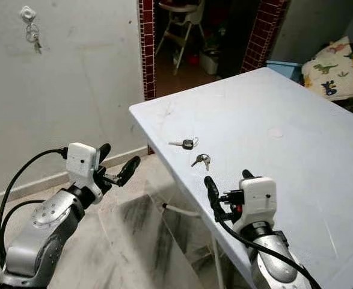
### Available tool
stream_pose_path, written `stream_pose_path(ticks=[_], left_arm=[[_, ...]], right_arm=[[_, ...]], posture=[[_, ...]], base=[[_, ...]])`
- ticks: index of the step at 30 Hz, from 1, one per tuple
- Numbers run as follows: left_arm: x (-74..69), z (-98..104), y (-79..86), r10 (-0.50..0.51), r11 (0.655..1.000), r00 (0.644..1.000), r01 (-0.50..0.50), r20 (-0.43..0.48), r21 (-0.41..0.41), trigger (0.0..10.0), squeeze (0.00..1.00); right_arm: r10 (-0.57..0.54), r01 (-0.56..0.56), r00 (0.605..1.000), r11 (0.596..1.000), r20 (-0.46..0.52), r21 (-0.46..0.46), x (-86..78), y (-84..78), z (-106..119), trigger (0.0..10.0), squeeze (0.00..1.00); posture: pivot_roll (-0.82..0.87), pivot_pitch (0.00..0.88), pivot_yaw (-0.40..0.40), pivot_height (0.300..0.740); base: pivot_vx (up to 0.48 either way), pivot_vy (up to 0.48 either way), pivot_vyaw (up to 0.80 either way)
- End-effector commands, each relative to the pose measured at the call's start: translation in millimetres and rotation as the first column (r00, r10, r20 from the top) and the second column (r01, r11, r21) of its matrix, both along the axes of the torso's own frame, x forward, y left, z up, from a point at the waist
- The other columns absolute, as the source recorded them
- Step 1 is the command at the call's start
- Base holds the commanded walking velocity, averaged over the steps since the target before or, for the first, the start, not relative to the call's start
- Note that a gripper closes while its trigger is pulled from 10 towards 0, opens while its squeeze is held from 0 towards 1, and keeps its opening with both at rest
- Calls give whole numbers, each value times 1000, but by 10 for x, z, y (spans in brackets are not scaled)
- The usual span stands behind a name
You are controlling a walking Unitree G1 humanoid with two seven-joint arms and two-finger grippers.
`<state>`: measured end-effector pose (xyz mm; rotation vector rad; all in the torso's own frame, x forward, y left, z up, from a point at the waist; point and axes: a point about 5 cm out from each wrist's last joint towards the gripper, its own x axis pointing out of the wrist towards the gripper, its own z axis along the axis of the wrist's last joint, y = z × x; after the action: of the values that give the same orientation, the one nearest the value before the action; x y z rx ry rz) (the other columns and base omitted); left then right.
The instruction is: Hang keys on a hook
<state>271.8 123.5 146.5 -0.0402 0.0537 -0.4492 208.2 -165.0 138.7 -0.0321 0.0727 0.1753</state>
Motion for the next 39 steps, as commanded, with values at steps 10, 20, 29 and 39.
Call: stream_pose_path(ticks=[10, 20, 29, 39], left_arm=[[-10, -25, -9, -10, 1000, 1000, 10, -7, 10, 10000, 0], [-11, -39, -23, -7, 1000, 1000, 8, -12, 5, 10000, 0], [-17, -89, -14, 6, 999, 1000, -5, -26, 36, 10000, 0], [-203, -340, 109, -46, 992, 988, 62, -149, 106, 10000, 0]], right_arm=[[0, 0, 1000, 1000, 14, -2, 16, 29, 47, 10000, 0], [10, -10, 1000, 1000, 14, -5, 47, 51, 41, 10000, 0], [3, -3, 1000, 1000, -10, -18, 50, 61, 3, 10000, 0], [-20, 15, 990, 999, -137, -34, 87, 40, -193, 10000, 0]], posture=[[87, 0, -26, 740], [92, 0, -30, 740], [93, 0, -32, 740], [108, 0, -40, 740]], base=[[388, 0, 0], [286, 0, 0], [0, 0, 0], [0, 0, 0]])
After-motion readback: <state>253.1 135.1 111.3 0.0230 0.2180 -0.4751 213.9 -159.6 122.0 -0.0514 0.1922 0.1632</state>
